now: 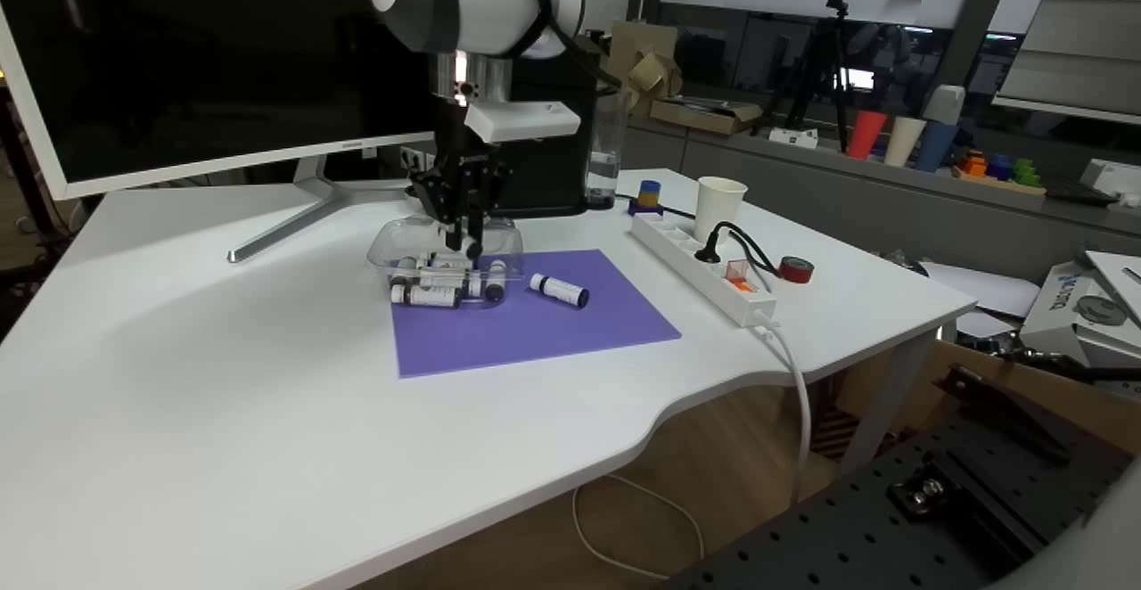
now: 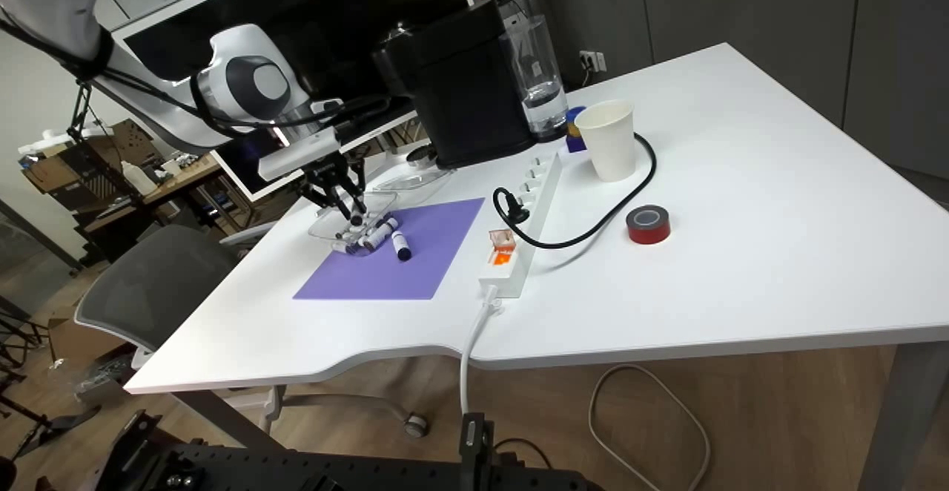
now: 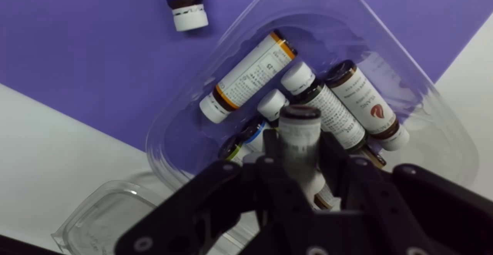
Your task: Pick a bottle from the table and put it in the container
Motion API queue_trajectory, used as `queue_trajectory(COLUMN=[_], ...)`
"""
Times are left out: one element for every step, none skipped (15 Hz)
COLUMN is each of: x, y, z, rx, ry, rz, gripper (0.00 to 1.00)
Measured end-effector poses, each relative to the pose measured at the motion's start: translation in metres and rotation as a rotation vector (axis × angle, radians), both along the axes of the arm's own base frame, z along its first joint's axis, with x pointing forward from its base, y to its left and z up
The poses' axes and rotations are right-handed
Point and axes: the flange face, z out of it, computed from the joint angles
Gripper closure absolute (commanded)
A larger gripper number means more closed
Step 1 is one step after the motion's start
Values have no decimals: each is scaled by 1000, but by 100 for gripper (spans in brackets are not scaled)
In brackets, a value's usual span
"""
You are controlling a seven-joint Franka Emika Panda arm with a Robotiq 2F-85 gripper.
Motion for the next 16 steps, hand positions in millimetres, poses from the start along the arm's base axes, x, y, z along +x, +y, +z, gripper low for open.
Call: queue_trajectory(x=[2, 4, 6, 6, 6, 5, 3, 1, -3, -8, -15, -23, -32, -41, -52, -62], y=[0, -1, -1, -2, -1, 0, 1, 2, 1, -1, -5, -11, -17, -25, -33, -42], z=[-4, -6, -7, -6, -4, 1, 7, 16, 27, 40, 53, 67, 79, 90, 102, 111], rx=[2, 4, 5, 7, 11, 14, 15, 18, 17, 12, 6, -2, -5, -9, -14, -22], ry=[3, 4, 3, 3, 9, 18, 25, 30, 34, 41, 54, 74, 102, 136, 171, 201], rz=[-4, -7, -10, -14, -18, -18, -19, -21, -23, -25, -28, -36, -53, -71, -89, -104], gripper=[27, 20, 14, 6, 2, 1, 0, 0, 0, 0, 0, 0, 0, 0, 0, 0])
